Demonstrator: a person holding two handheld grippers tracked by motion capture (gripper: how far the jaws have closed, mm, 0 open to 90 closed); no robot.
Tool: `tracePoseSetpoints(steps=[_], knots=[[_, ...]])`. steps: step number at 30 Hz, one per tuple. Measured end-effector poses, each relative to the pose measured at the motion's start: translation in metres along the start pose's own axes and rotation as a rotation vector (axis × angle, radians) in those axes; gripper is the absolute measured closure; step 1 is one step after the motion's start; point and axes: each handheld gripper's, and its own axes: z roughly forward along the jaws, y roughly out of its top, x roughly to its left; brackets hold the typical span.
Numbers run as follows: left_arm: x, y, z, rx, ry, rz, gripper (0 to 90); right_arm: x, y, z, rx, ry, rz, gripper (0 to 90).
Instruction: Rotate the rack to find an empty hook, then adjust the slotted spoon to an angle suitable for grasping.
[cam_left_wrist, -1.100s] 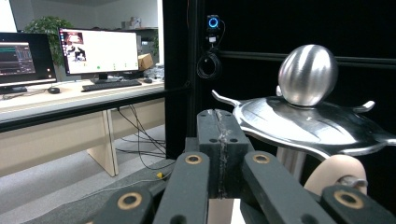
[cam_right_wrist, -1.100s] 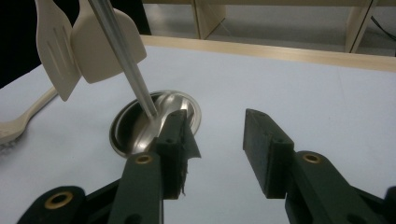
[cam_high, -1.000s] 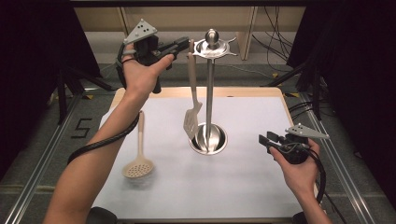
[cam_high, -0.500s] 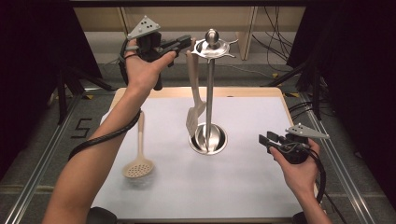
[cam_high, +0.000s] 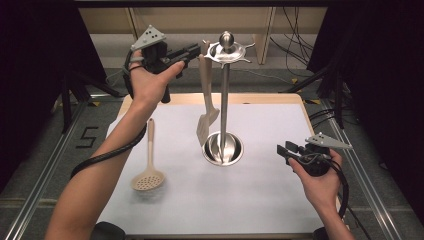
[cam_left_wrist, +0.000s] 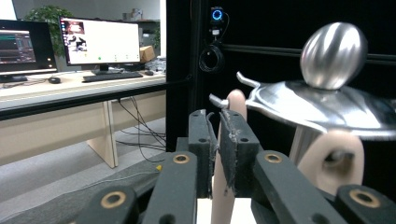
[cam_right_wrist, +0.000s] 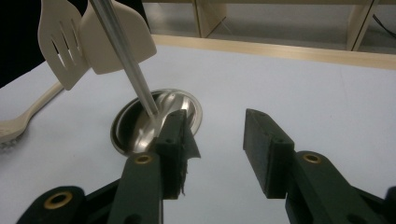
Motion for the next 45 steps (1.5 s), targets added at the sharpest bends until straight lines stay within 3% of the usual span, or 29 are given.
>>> tracePoseSetpoints(steps=[4,5,9,10,13,16,20,22,25,26,28,30,31,32,33,36,37,39,40,41,45], knots=[[0.006,-0.006,-0.016,0.003,0.028,0.008,72.8,-0.001,0.001,0.000,-0.006,0.007,-0.008,60.5],[0.008,-0.009,-0.020,0.007,0.037,0.011,69.9,0.001,0.001,0.000,-0.005,0.003,0.022,60.5],[0.020,-0.025,-0.034,0.032,0.079,0.022,55.4,-0.003,0.000,0.000,-0.006,-0.003,-0.017,60.5],[0.022,-0.030,-0.037,0.045,0.090,0.001,53.4,-0.003,0.000,0.000,-0.007,-0.012,-0.025,60.4],[0.029,-0.043,-0.045,0.065,0.114,-0.016,48.8,-0.002,0.000,0.000,-0.010,0.004,-0.007,60.4],[0.034,-0.054,-0.052,0.081,0.135,-0.024,45.5,-0.004,0.000,0.000,-0.010,-0.008,-0.029,60.2],[0.038,-0.067,-0.059,0.102,0.172,-0.036,42.6,-0.005,0.001,0.000,-0.006,-0.011,-0.034,60.1],[0.040,-0.075,-0.063,0.124,0.186,-0.041,42.2,-0.001,0.000,-0.001,0.006,-0.001,0.010,60.1],[0.043,-0.085,-0.066,0.146,0.213,-0.057,42.4,-0.005,0.001,-0.002,-0.017,-0.018,-0.047,60.0],[0.044,-0.087,-0.066,0.150,0.216,-0.064,42.4,-0.003,0.000,-0.003,-0.011,-0.011,-0.004,60.0],[0.046,-0.092,-0.067,0.156,0.225,-0.085,42.5,-0.003,0.001,-0.004,-0.002,-0.020,0.010,59.9],[0.047,-0.096,-0.066,0.160,0.232,-0.094,42.4,-0.006,0.001,-0.004,-0.009,-0.024,-0.023,59.8],[0.047,-0.098,-0.066,0.168,0.233,-0.093,42.4,-0.004,0.001,-0.004,-0.007,-0.019,0.007,59.8],[0.047,-0.100,-0.065,0.171,0.232,-0.098,42.3,-0.004,0.001,-0.003,-0.006,-0.020,0.007,59.8],[0.047,-0.102,-0.064,0.177,0.232,-0.102,42.3,-0.006,0.001,-0.002,-0.018,-0.024,-0.029,59.8],[0.048,-0.107,-0.064,0.205,0.236,-0.106,42.1,-0.003,0.003,-0.003,-0.020,-0.011,0.001,59.8],[0.049,-0.108,-0.064,0.208,0.238,-0.108,42.0,-0.006,0.005,-0.003,-0.024,-0.017,-0.039,59.8],[0.050,-0.111,-0.065,0.217,0.244,-0.114,42.3,-0.002,0.007,-0.002,-0.024,-0.016,-0.004,59.8],[0.050,-0.112,-0.066,0.217,0.244,-0.118,42.4,-0.005,0.009,-0.002,-0.029,-0.008,-0.048,59.8],[0.051,-0.113,-0.067,0.220,0.246,-0.122,42.5,-0.002,0.010,-0.004,-0.014,-0.013,-0.013,59.8],[0.053,-0.122,-0.068,0.273,0.266,-0.136,42.8,-0.007,0.012,-0.001,-0.034,-0.010,-0.025,59.9]])
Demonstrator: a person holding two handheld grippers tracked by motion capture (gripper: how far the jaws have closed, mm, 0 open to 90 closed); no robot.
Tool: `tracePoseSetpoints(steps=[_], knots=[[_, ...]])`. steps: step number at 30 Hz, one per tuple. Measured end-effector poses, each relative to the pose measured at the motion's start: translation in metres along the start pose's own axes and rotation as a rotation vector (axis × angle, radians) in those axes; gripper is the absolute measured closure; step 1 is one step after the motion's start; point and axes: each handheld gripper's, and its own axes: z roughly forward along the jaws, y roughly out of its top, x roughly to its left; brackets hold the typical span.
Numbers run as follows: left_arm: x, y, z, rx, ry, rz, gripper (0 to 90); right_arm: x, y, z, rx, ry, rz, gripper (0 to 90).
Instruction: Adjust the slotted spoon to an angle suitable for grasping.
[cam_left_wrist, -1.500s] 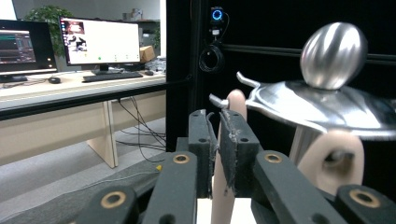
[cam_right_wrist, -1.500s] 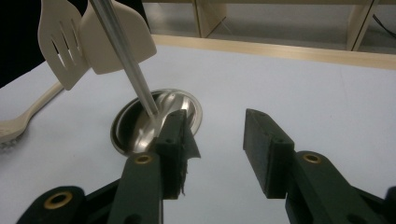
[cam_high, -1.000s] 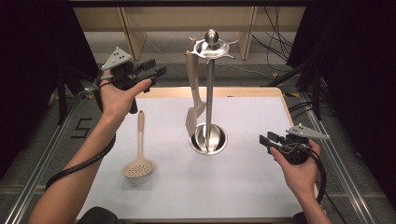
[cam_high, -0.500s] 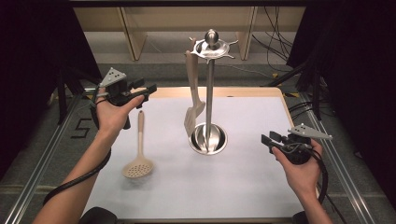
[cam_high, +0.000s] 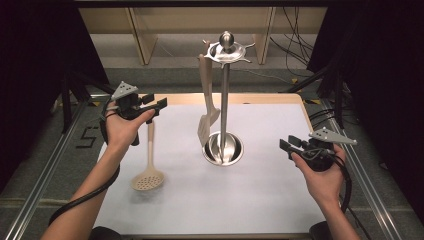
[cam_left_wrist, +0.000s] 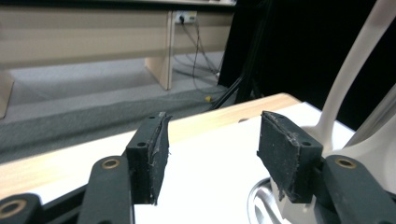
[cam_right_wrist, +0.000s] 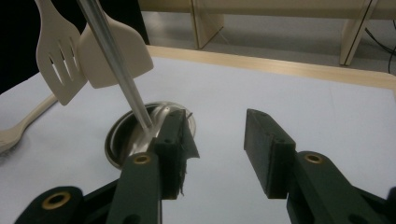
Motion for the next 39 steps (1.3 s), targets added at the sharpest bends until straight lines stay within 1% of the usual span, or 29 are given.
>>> tracePoseSetpoints(steps=[1,2,3,5,6,7,8,11,12,13,14,15,16,17,18,19,21,22,23,24,25,27,30,31,33,34,36,38,39], knots=[[0.001,-0.002,0.001,0.032,0.001,-0.003,42.7,-0.003,0.000,0.001,-0.001,0.003,-0.027,60.0],[0.002,-0.005,0.002,0.061,0.004,-0.003,42.6,-0.003,0.000,0.001,0.010,0.004,-0.013,60.3],[0.003,-0.007,0.003,0.080,0.014,-0.003,42.8,-0.004,0.000,0.001,0.013,0.004,-0.017,60.6],[0.006,-0.012,0.005,0.102,0.042,0.006,43.0,-0.004,0.000,0.001,0.019,0.008,-0.004,60.8],[0.008,-0.014,0.006,0.115,0.052,-0.003,43.0,-0.003,-0.001,0.000,0.030,0.002,0.007,61.0],[0.010,-0.017,0.007,0.128,0.055,-0.012,43.0,-0.002,-0.001,-0.001,0.031,-0.004,0.020,61.2],[0.011,-0.019,0.008,0.139,0.056,-0.020,43.0,-0.003,-0.001,-0.001,0.019,0.007,0.014,61.5],[0.016,-0.024,0.010,0.175,0.069,-0.019,42.7,-0.004,-0.001,-0.003,0.027,-0.001,0.018,61.7],[0.018,-0.026,0.010,0.179,0.073,-0.021,42.5,-0.007,-0.001,-0.005,0.022,-0.028,-0.031,61.7],[0.019,-0.027,0.010,0.190,0.083,-0.022,42.5,-0.004,-0.002,-0.006,0.032,-0.026,-0.002,61.7],[0.021,-0.028,0.010,0.199,0.090,-0.020,42.4,-0.002,-0.002,-0.005,0.018,-0.032,0.020,61.7],[0.022,-0.031,0.010,0.205,0.089,-0.027,42.4,-0.003,-0.002,-0.006,0.022,-0.013,0.011,61.8],[0.024,-0.032,0.010,0.220,0.093,-0.029,42.4,-0.004,-0.002,-0.007,0.024,-0.032,-0.026,61.7],[0.026,-0.035,0.011,0.232,0.094,-0.035,42.3,-0.004,-0.002,-0.007,0.022,-0.027,-0.023,61.7],[0.029,-0.037,0.011,0.251,0.098,-0.024,42.4,-0.002,-0.002,-0.007,0.026,-0.025,-0.015,61.8],[0.031,-0.039,0.010,0.268,0.107,-0.019,42.4,0.001,-0.002,-0.007,0.032,-0.026,0.009,61.7],[0.035,-0.043,0.010,0.306,0.119,-0.009,42.5,0.000,-0.001,-0.006,0.022,-0.021,-0.017,61.8],[0.037,-0.046,0.010,0.328,0.125,-0.016,42.6,0.001,-0.001,-0.007,0.027,-0.015,-0.014,61.7],[0.038,-0.048,0.011,0.343,0.129,-0.024,42.6,0.001,-0.001,-0.006,0.024,-0.031,-0.037,61.7],[0.040,-0.051,0.012,0.375,0.138,-0.039,43.7,0.002,-0.001,-0.005,0.021,-0.017,-0.011,61.7],[0.041,-0.055,0.013,0.390,0.159,-0.037,45.8,0.004,-0.002,-0.005,0.034,-0.022,-0.004,61.7],[0.042,-0.064,0.017,0.424,0.178,-0.064,47.5,0.004,-0.003,-0.004,0.034,-0.016,0.000,61.7],[0.042,-0.073,0.020,0.525,0.177,-0.086,47.6,0.003,-0.004,-0.004,0.045,-0.011,-0.002,61.7],[0.041,-0.078,0.022,0.533,0.181,-0.098,47.8,0.003,-0.004,-0.003,0.045,-0.011,-0.003,61.7],[0.038,-0.085,0.025,0.579,0.186,-0.113,48.8,0.003,-0.004,-0.003,0.042,-0.015,-0.001,61.6],[0.038,-0.086,0.025,0.600,0.184,-0.108,49.0,0.003,-0.003,-0.004,0.046,-0.014,-0.001,61.6],[0.037,-0.092,0.028,0.622,0.194,-0.101,49.7,0.003,-0.003,-0.004,0.048,-0.012,-0.001,61.5],[0.036,-0.097,0.030,0.623,0.204,-0.107,50.0,0.003,-0.003,-0.004,0.048,-0.019,-0.006,61.5],[0.037,-0.099,0.031,0.642,0.192,-0.103,50.3,0.003,-0.003,-0.004,0.048,-0.021,-0.008,61.5]])
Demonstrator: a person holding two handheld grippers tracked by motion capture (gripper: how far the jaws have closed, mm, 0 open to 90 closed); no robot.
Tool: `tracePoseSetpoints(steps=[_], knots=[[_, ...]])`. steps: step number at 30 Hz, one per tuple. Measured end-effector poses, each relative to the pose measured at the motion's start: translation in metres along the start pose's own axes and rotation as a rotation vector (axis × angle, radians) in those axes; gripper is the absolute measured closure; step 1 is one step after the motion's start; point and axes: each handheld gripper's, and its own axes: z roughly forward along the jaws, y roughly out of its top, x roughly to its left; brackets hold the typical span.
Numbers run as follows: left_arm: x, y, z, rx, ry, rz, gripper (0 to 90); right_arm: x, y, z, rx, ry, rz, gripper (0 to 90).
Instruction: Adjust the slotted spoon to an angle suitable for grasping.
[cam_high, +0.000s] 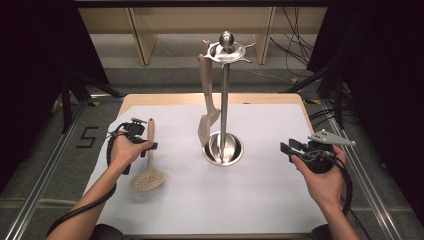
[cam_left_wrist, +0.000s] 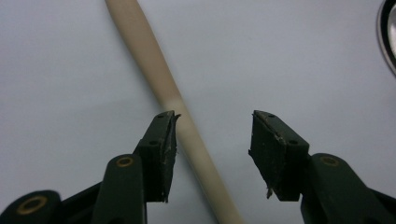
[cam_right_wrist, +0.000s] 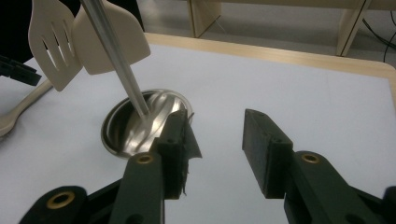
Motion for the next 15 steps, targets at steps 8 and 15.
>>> tracePoseSetpoints(steps=[8,15], knots=[[0.004,-0.003,0.013,0.066,0.025,-0.030,52.6,-0.001,-0.001,0.001,0.004,0.004,-0.014,61.5],[0.003,-0.002,0.019,0.126,0.035,-0.028,57.6,-0.001,-0.001,0.001,0.007,0.011,-0.002,61.4]])
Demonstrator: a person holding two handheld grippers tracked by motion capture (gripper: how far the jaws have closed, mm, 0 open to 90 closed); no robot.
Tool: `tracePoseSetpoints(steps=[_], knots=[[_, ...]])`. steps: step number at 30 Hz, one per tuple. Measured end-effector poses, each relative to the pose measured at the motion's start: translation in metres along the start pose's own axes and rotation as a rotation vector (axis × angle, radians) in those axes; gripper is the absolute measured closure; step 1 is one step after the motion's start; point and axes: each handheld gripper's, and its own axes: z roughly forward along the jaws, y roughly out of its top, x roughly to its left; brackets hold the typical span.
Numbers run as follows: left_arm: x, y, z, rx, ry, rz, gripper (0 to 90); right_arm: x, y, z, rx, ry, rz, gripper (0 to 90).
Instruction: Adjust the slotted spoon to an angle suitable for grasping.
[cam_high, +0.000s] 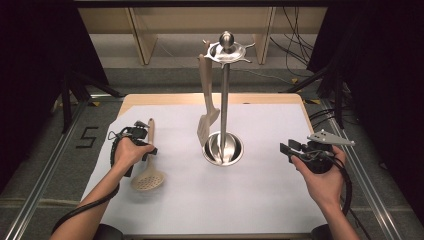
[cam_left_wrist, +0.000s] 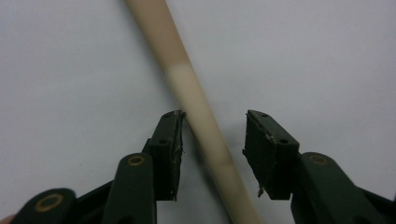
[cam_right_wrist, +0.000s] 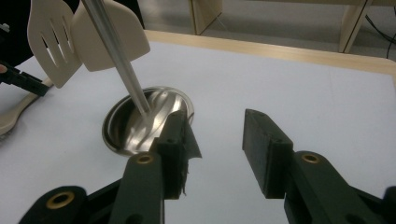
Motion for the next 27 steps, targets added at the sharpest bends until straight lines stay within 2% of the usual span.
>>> tracePoseSetpoints(steps=[1,2,3,4,6,7,12,13,14,15,16,17,18,19,23,26,27], knots=[[-0.001,0.000,0.001,-0.004,0.000,-0.007,58.5,0.000,0.000,0.000,-0.001,-0.006,-0.004,61.4],[-0.002,-0.001,0.002,-0.024,0.004,-0.007,59.9,0.001,0.000,-0.002,0.015,-0.013,0.014,61.4],[-0.002,0.000,0.002,-0.017,0.011,-0.004,60.3,0.000,0.000,-0.001,0.002,-0.005,0.000,61.4],[-0.001,0.001,0.001,0.013,0.018,0.007,61.6,0.000,0.000,-0.001,0.001,-0.004,0.001,61.4],[0.000,0.002,0.001,0.009,0.009,0.008,64.4,-0.001,0.000,-0.001,0.000,-0.004,0.001,61.4],[0.000,0.001,0.002,-0.010,0.007,0.007,64.7,-0.001,0.000,-0.001,0.001,-0.003,0.002,61.4],[-0.002,0.002,0.003,0.000,0.011,0.035,65.2,0.000,0.000,-0.001,0.004,-0.005,0.002,61.4],[-0.002,0.003,0.002,0.002,0.038,0.041,65.2,-0.001,0.000,-0.001,0.000,-0.009,-0.010,61.4],[-0.002,0.003,0.003,0.000,0.019,0.050,65.5,-0.002,0.000,0.000,-0.011,-0.008,-0.021,61.4],[-0.003,0.003,0.003,0.006,0.003,0.042,65.7,-0.001,0.000,-0.001,-0.004,-0.011,-0.015,61.4],[-0.004,0.003,0.002,0.025,0.014,0.050,66.3,-0.001,0.000,-0.001,-0.007,-0.006,-0.011,61.4],[-0.005,0.003,0.001,0.024,0.005,0.058,67.0,-0.001,0.000,-0.001,-0.008,-0.007,-0.013,61.4],[-0.007,0.002,0.002,0.003,-0.005,0.059,68.1,-0.001,0.000,-0.001,-0.004,-0.007,-0.011,61.4],[-0.008,0.002,0.001,0.025,-0.010,0.089,69.7,-0.001,0.000,-0.001,-0.004,-0.006,-0.010,61.4],[-0.019,0.001,0.000,0.046,-0.050,0.144,75.7,-0.001,0.000,0.000,-0.008,-0.003,-0.014,61.5],[-0.027,0.001,0.000,0.066,-0.051,0.197,77.2,-0.001,0.000,0.000,-0.008,0.003,-0.007,61.4],[-0.029,0.002,0.000,0.070,-0.038,0.211,77.2,-0.001,0.000,-0.001,-0.006,-0.007,-0.011,61.5]])
